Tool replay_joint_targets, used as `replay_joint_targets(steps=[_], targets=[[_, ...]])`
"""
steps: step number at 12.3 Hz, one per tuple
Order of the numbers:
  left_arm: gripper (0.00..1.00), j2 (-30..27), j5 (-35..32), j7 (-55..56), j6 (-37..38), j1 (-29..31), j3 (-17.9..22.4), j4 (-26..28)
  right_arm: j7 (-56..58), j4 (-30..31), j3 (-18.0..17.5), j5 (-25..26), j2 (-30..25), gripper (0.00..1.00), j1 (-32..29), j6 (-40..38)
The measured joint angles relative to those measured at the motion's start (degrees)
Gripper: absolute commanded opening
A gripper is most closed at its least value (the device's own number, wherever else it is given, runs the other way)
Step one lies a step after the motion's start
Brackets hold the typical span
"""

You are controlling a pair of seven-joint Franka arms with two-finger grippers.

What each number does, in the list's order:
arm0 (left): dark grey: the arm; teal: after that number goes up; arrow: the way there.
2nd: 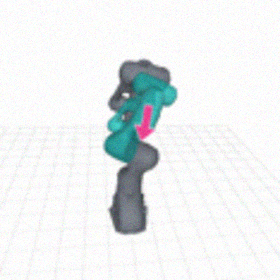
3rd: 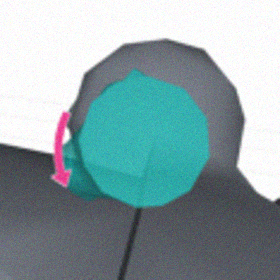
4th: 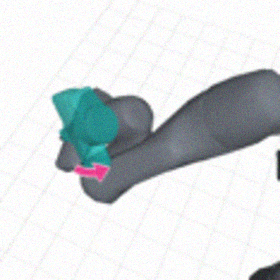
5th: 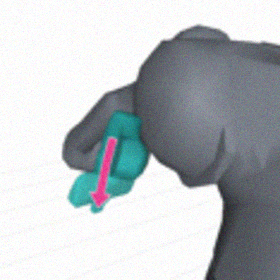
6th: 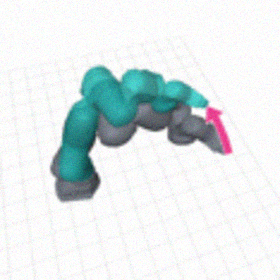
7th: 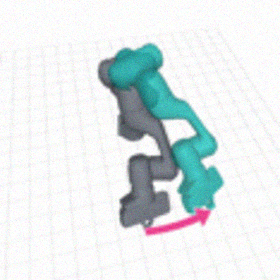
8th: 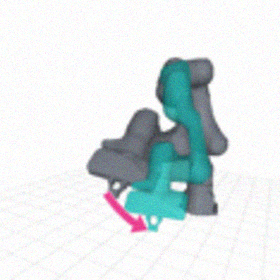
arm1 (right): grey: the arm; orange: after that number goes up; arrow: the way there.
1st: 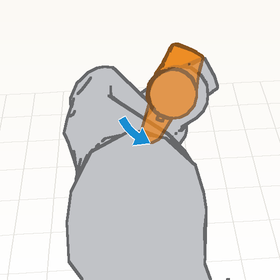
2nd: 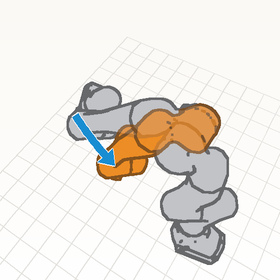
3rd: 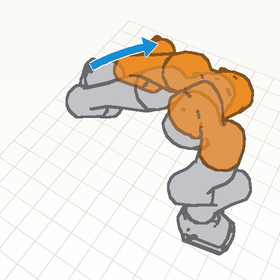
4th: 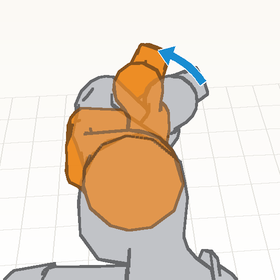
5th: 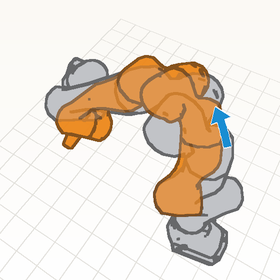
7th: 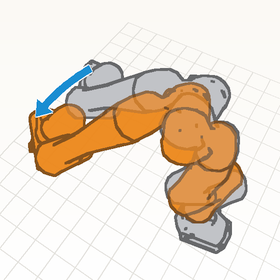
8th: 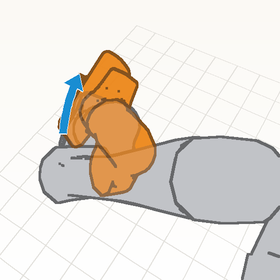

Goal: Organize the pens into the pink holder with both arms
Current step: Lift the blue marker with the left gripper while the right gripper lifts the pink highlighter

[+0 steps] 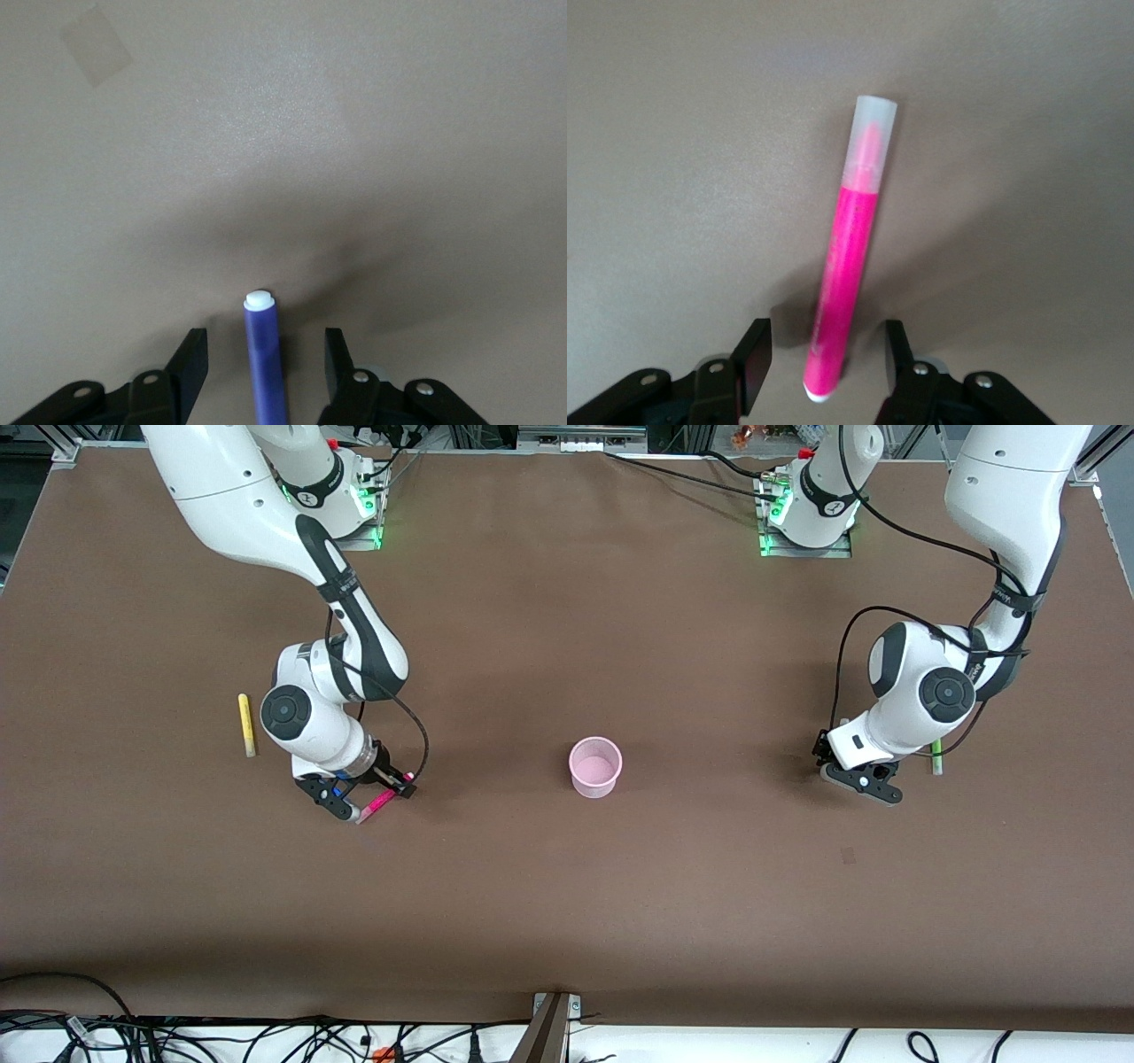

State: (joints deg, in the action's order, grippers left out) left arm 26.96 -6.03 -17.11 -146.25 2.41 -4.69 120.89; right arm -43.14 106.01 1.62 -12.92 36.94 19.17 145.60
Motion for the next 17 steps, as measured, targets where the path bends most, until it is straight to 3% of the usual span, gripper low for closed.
replay_joint_targets(steps=[2,4,5,6,9,11,17], targets=[[0.46,0.8,0.0,-0.04,0.0,0.0,0.0,-0.19,0.0,-0.52,0.16,-0.51,0.19,0.3,-0.03,-0.14],[0.24,1.6,-0.01,-0.05,-0.05,-0.02,0.0,-0.26,0.0,-0.52,0.16,-0.52,0.19,0.17,-0.03,-0.19],[0.05,1.97,-0.01,-0.05,-0.2,-0.01,0.0,-0.33,0.0,-0.52,0.2,-0.53,0.19,0.07,-0.04,-0.35],[0.0,2.02,-0.01,-0.06,-0.28,-0.02,-0.01,-0.52,0.06,-0.54,0.22,-0.52,0.18,0.01,-0.05,-0.67],[0.0,2.04,-0.03,-0.08,-0.27,-0.11,-0.06,-0.7,0.14,-1.97,-0.03,-0.65,0.29,0.01,0.03,-4.34],[0.0,2.03,-0.03,-0.08,-0.03,-0.18,-0.08,-1.1,0.16,-4.72,-0.27,-0.91,0.11,0.01,0.18,-11.36],[0.0,0.54,0.64,-0.08,23.26,-0.21,-4.25,-16.21,0.11,-21.78,1.6,-7.67,-3.57,0.01,-0.64,-49.48]])
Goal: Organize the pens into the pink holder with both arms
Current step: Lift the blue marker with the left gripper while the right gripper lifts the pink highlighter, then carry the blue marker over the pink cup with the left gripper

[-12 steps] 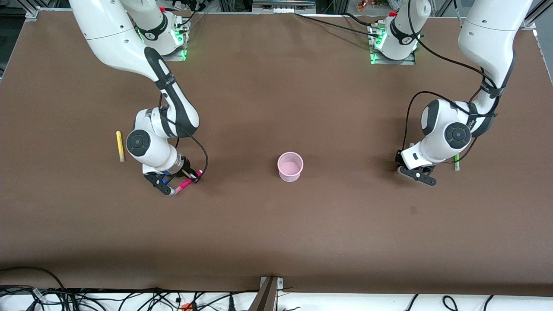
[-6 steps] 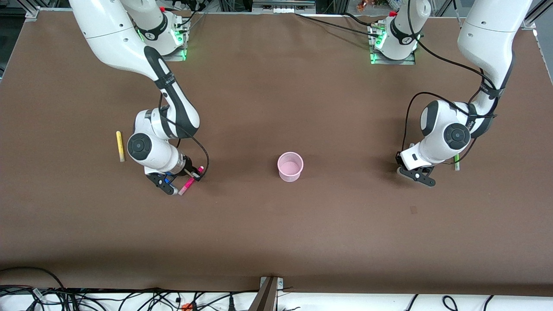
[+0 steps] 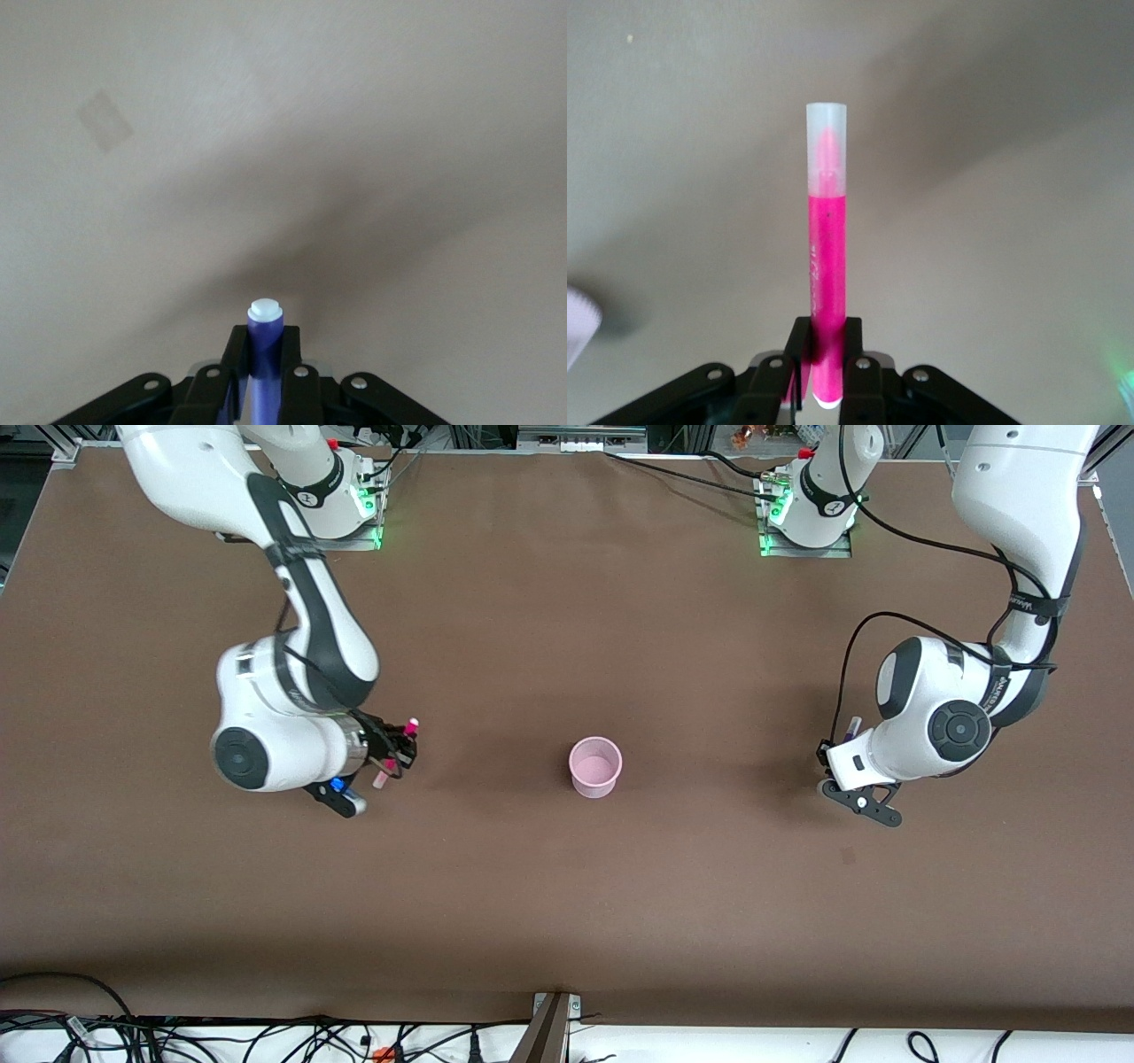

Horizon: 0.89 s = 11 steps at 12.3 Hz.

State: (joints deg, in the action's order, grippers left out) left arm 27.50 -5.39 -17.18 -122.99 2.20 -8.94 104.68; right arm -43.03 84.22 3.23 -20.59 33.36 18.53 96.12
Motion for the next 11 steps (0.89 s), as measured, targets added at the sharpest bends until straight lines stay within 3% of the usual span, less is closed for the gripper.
replay_joint_targets(steps=[2,5,11], targets=[[0.0,-0.45,5.29,-2.24,5.31,0.0,-1.02,-4.31,0.17,-2.68,0.33,-2.43,-1.6,0.01,-2.29,-8.45],[0.0,-0.69,18.67,-12.69,13.22,2.42,-0.91,-10.29,0.18,-6.78,0.36,-8.05,-3.18,0.01,-4.56,-17.85],[0.0,-0.56,42.74,-34.52,19.25,6.88,-0.85,-11.81,-2.48,-7.33,0.37,-26.46,-1.8,0.01,-5.88,-18.92]])
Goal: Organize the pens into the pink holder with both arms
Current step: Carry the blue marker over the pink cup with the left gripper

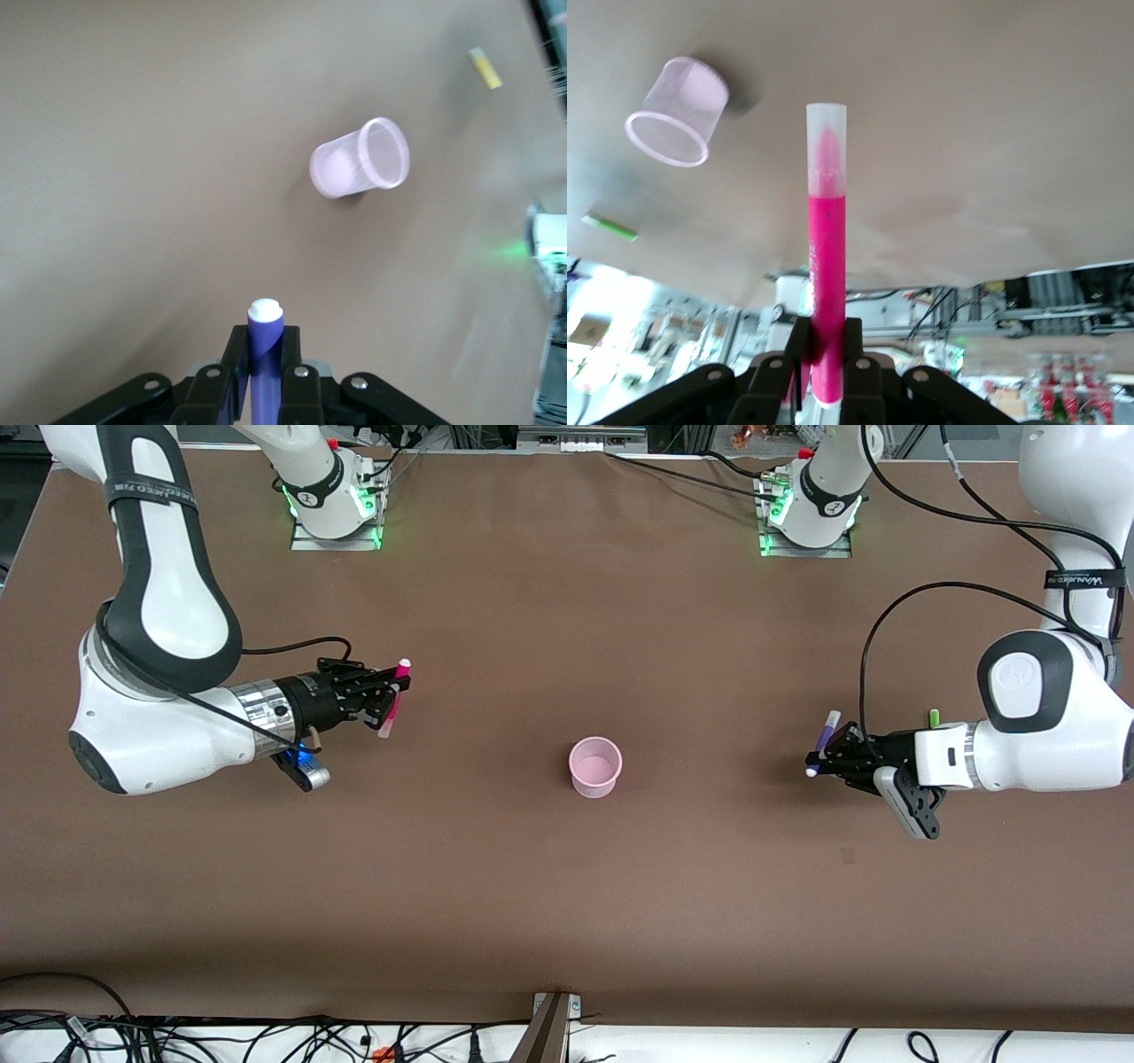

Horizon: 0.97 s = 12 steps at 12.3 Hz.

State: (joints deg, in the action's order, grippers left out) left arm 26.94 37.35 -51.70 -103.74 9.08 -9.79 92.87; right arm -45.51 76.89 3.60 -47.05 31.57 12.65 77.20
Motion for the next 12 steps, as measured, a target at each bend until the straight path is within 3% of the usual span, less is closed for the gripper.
replay_joint_targets(steps=[3,5,9,12], targets=[[0.0,1.37,10.55,-8.72,1.46,-0.29,-0.33,-0.38,-1.49,0.02,0.1,-7.09,1.7,0.01,-2.91,-0.93],[0.0,3.97,15.92,-17.61,2.08,-0.56,-1.73,-2.38,-1.82,-0.08,0.14,-8.27,1.7,0.01,-6.01,-4.99],[0.0,8.98,26.84,-33.11,2.02,-2.65,-8.21,-4.82,-2.13,-0.57,0.22,-9.62,1.12,0.01,-11.83,-12.14],[0.0,12.08,35.46,-49.42,-6.45,-8.53,-8.42,-4.9,-2.12,-0.57,-0.13,-10.2,1.05,0.01,-12.42,-12.34]])
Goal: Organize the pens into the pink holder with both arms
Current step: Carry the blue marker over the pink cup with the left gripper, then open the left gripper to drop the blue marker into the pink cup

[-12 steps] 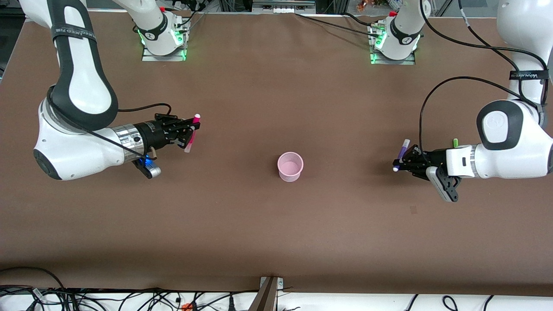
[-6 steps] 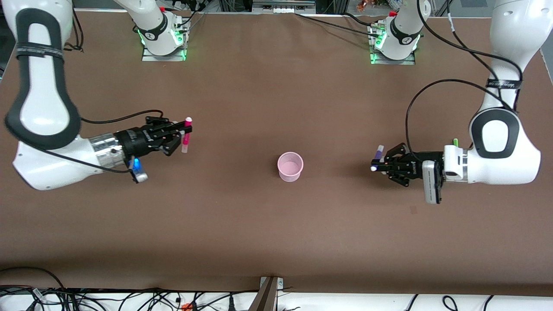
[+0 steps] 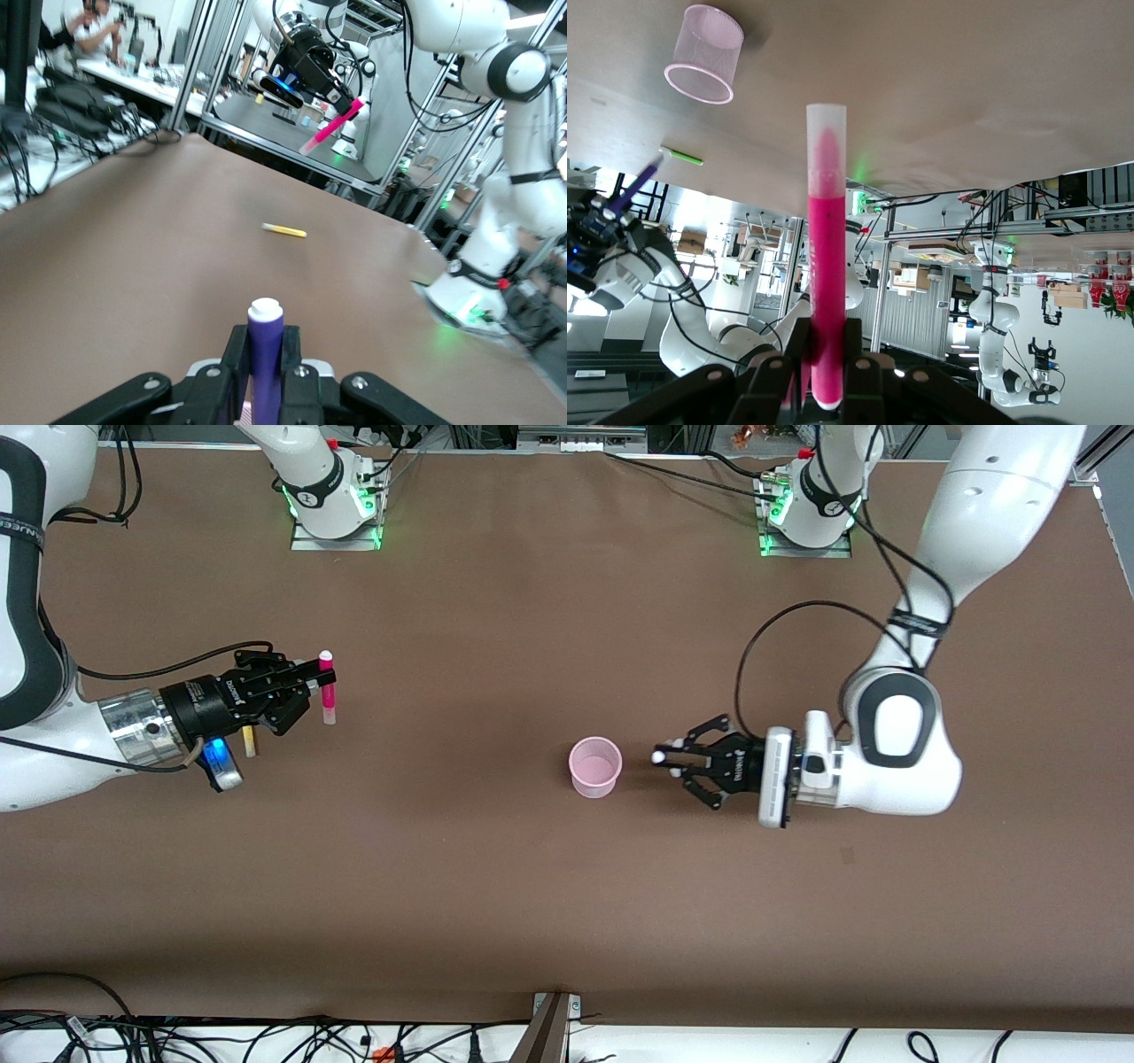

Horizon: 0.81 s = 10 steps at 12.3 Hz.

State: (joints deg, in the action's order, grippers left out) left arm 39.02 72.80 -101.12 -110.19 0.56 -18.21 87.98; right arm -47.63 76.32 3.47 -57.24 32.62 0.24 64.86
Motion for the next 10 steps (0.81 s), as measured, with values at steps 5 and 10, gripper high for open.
replay_joint_targets(steps=[5,10], targets=[[0.0,4.59,9.54,-17.21,-3.64,-5.66,0.01,0.98,0.0,0.01,-0.38,0.08,-0.01,0.01,0.12,-0.05],[1.0,5.28,10.46,-19.4,-3.71,-6.36,-0.03,1.83,-0.01,0.0,-0.74,0.09,-0.09,0.01,1.44,0.12]])
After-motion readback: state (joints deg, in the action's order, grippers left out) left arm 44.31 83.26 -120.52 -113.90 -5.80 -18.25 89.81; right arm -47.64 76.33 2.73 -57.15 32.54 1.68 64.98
